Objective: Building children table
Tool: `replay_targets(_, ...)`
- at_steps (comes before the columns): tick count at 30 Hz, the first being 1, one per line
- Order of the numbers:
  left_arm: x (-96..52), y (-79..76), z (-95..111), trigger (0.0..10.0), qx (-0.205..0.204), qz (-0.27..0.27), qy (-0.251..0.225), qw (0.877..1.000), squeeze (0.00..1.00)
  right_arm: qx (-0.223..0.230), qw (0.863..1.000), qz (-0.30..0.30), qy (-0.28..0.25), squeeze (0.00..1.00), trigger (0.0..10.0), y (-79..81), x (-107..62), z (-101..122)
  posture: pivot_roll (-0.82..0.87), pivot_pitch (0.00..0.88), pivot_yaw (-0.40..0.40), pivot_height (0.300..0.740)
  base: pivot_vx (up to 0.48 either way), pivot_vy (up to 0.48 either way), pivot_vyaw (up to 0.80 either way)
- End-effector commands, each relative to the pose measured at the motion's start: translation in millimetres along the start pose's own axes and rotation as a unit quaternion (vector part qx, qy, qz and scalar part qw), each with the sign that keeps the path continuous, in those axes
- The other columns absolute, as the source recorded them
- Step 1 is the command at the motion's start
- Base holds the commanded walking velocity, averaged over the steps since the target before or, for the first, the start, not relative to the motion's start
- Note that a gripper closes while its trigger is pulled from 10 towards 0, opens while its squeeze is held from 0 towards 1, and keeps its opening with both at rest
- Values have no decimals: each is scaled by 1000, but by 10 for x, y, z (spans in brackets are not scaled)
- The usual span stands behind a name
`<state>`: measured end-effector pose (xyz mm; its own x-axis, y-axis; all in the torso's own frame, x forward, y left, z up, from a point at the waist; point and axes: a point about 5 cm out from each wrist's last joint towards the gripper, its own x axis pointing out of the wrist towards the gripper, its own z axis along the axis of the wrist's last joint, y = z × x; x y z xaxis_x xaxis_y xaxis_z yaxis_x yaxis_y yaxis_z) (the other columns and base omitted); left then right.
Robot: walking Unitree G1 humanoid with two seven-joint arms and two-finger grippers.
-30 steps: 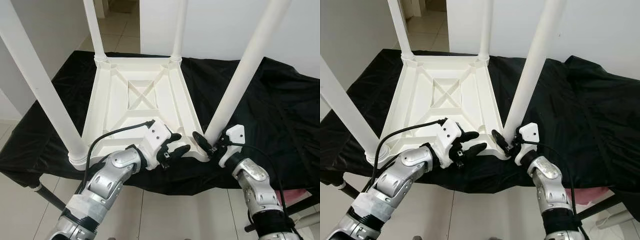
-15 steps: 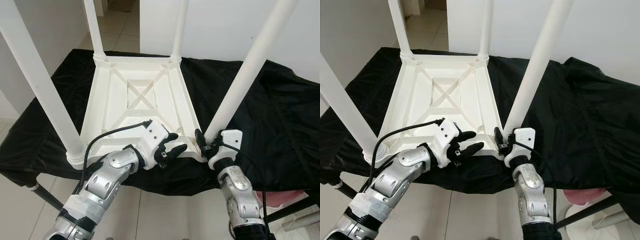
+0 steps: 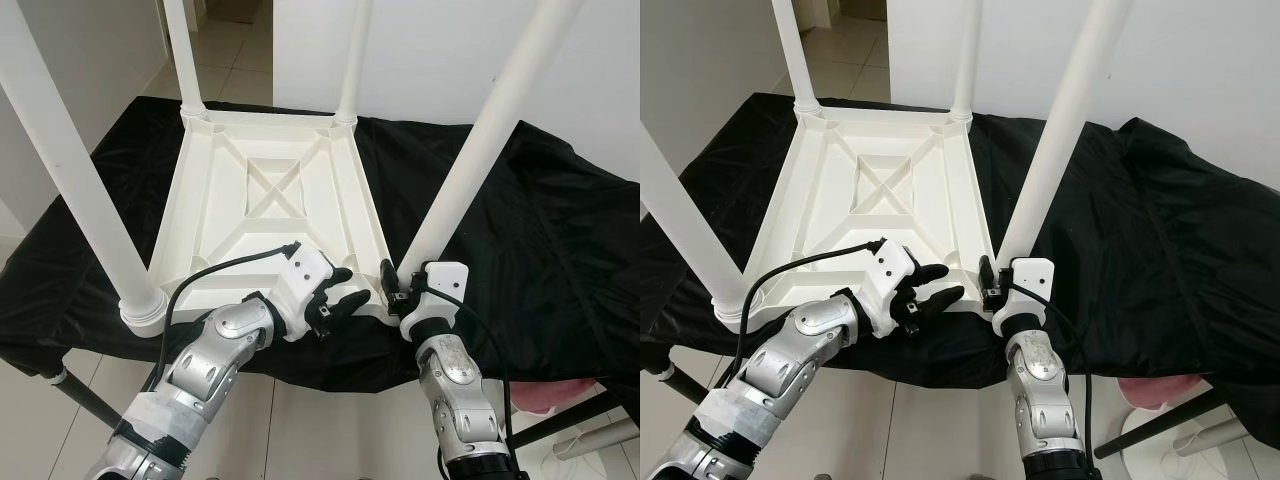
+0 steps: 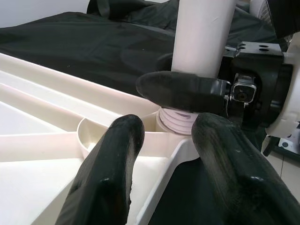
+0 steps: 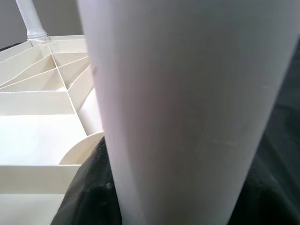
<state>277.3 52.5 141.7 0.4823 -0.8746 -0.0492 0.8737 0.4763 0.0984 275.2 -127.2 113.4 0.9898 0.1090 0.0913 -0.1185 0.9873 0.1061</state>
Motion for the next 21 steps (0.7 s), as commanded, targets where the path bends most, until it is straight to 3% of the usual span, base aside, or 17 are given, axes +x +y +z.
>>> replay_targets(1, -10, -54, 30, 10000, 3, -34, -9, 999, 0, 6, 1000, 3, 21, 1000, 10000, 6, -33, -80, -27, 0, -64, 740, 0, 0, 0)
replay_targets(8, -71, -28, -29, 10000, 3, -18, 0, 1000, 0, 15, 999, 20, 23, 1000, 10000, -142, -92, -77, -37, 0, -65, 740, 0, 0, 0)
replay_targets(9, -76, -24, -33, 10000, 6, -10, -1, 1000, 0, 12, 999, 24, 20, 0, 10000, -166, -107, -72, -37, 0, -65, 740, 0, 0, 0)
replay_targets(16, -92, -10, -39, 10000, -6, 10, -5, 1000, 0, 5, 998, 56, 5, 0, 10000, -227, -173, -33, -39, 0, -59, 740, 0, 0, 0)
replay_targets(21, -110, 40, -7, 10000, 5, 25, -8, 1000, 0, -24, 993, 114, 7, 0, 10000, -338, -230, -1, -39, 0, -55, 740, 0, 0, 0)
